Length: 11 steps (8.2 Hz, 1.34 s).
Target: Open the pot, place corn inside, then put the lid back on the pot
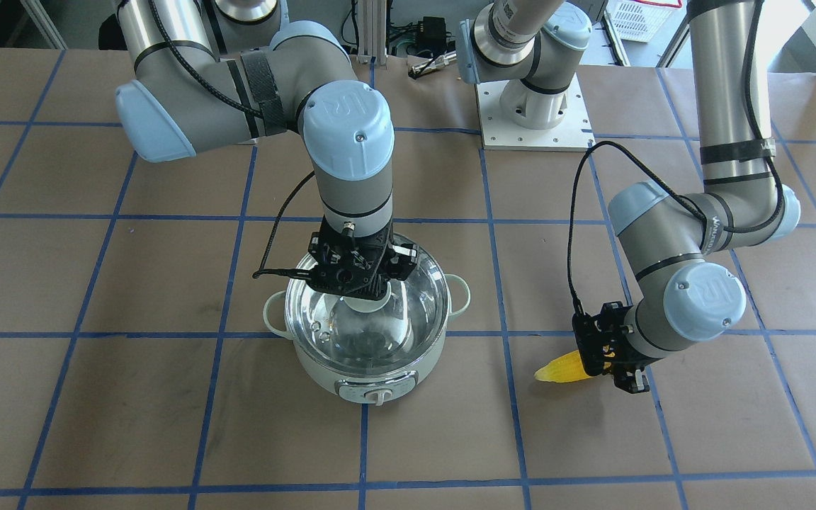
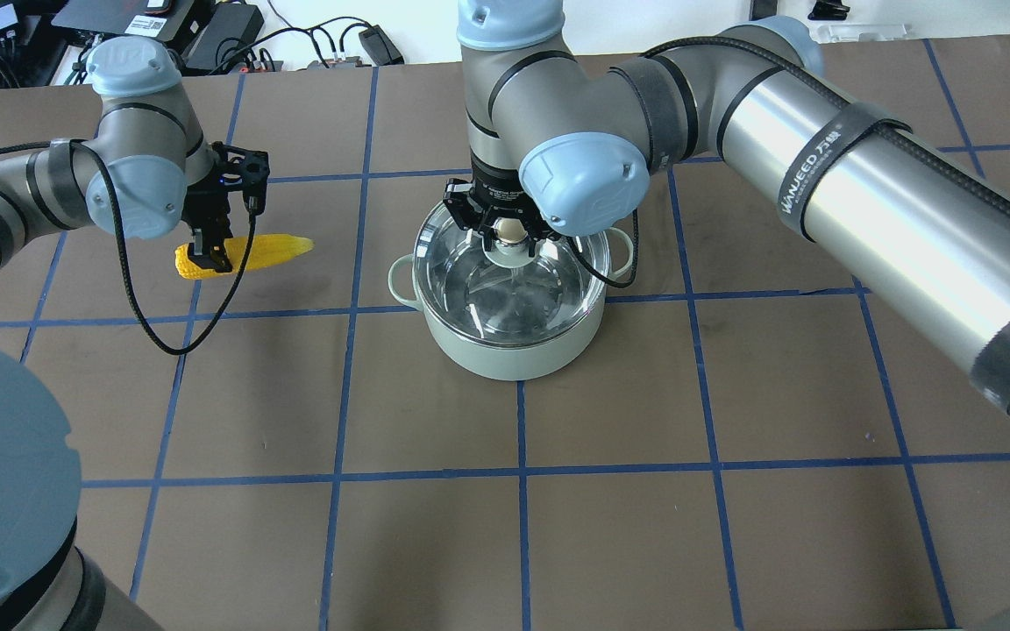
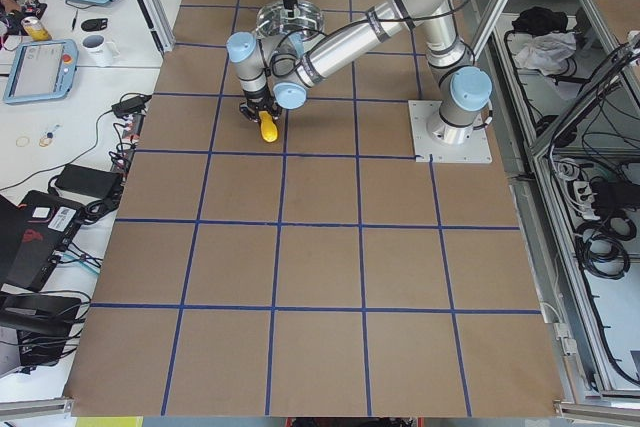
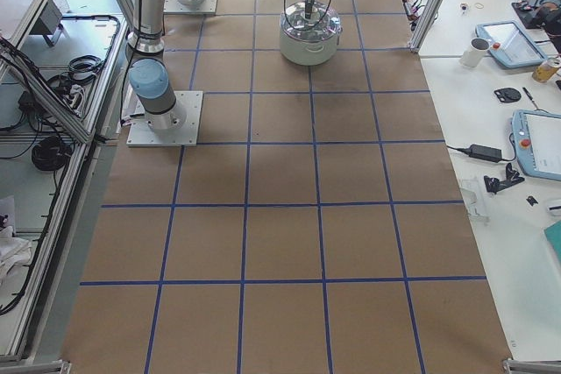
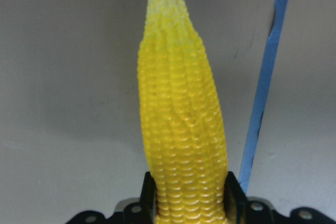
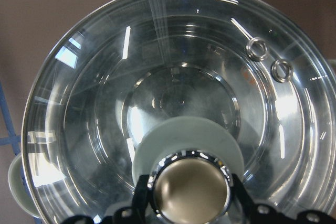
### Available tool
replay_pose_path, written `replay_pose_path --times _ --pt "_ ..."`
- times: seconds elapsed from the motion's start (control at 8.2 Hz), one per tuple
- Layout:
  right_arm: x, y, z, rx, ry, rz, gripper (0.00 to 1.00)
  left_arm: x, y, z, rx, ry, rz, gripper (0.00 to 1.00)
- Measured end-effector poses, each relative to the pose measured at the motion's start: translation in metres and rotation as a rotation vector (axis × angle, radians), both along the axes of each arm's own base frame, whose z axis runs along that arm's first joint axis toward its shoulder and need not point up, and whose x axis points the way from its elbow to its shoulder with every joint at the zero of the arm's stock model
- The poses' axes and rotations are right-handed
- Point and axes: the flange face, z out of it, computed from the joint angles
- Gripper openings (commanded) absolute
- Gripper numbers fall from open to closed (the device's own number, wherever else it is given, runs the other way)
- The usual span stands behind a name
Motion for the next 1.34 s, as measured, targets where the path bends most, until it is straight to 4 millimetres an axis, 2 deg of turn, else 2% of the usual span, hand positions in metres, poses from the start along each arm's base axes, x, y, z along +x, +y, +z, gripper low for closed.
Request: replay_pose_path --times 0.24,0.37,0.61,0.73,0.98,1.34 --pt "0.000 -0.001 0.005 -0.007 -0.002 0.005 0.06 -0.004 0.006 0.042 -0.060 -0.036 -0.009 0.00" --pt "0.000 -0.001 0.011 -0.013 -0.003 0.017 0.03 -0.011 0.008 0.055 -0.080 -0.039 -0.019 0.00" --pt "-0.008 -0.003 0.037 -0.030 0.023 0.062 0.00 -0.037 0.012 0.069 -0.105 -0.036 -0.063 0.00" --pt "-0.017 -0.003 0.052 -0.057 0.059 0.088 0.00 -0.057 0.015 0.077 -0.121 -0.027 -0.093 0.00" --pt "-0.052 -0.007 0.077 -0.078 0.112 0.112 0.00 -0.098 0.024 0.098 -0.165 0.020 -0.147 0.00" --pt "-0.131 -0.021 0.102 -0.038 0.119 0.159 0.00 -0.154 0.039 0.126 -0.241 0.116 -0.164 0.00"
